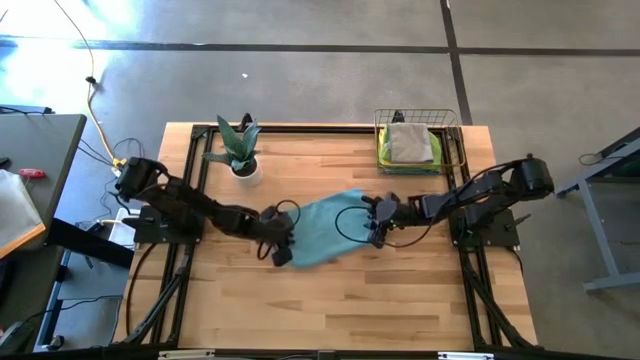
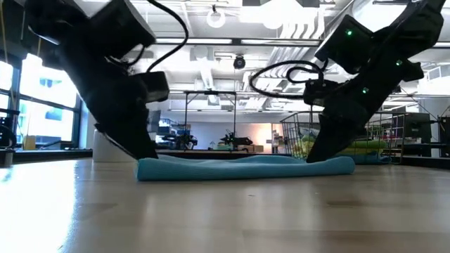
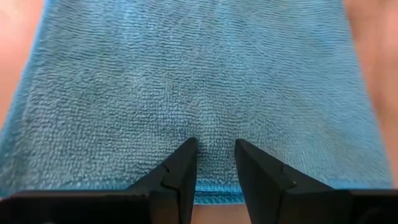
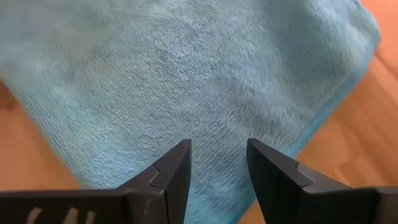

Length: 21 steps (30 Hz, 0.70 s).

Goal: Fold microfiber towels
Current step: Fold the blue towel

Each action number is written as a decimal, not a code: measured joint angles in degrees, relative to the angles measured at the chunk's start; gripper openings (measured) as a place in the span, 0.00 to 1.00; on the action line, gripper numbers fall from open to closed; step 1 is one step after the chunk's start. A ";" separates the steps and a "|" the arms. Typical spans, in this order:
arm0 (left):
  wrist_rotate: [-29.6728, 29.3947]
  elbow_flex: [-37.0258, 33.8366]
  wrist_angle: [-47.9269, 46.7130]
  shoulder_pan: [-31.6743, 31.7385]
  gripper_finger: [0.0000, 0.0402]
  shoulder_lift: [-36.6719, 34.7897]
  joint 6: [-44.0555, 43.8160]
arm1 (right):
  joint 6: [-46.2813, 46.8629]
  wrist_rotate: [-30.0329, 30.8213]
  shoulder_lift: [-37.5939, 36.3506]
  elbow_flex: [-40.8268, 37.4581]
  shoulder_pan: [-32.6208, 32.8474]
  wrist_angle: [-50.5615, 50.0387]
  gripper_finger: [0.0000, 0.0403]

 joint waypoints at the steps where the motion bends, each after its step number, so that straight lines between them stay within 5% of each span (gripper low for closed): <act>1: 0.23 0.00 0.35 -0.95 0.25 0.02 -2.14 | 0.42 -0.02 0.00 0.00 0.32 0.11 0.36; 5: 0.41 -0.08 2.49 -3.19 0.25 0.12 -4.91 | 4.10 -1.70 -3.45 0.02 0.63 -1.17 0.36; 12: -2.27 2.19 2.46 -3.00 0.25 -0.61 2.37 | 12.18 -1.21 -11.69 0.04 0.69 -11.07 0.36; 21: -3.16 2.49 1.85 -0.46 0.25 -0.68 5.09 | 27.67 -12.66 -12.41 0.04 2.65 -15.73 0.51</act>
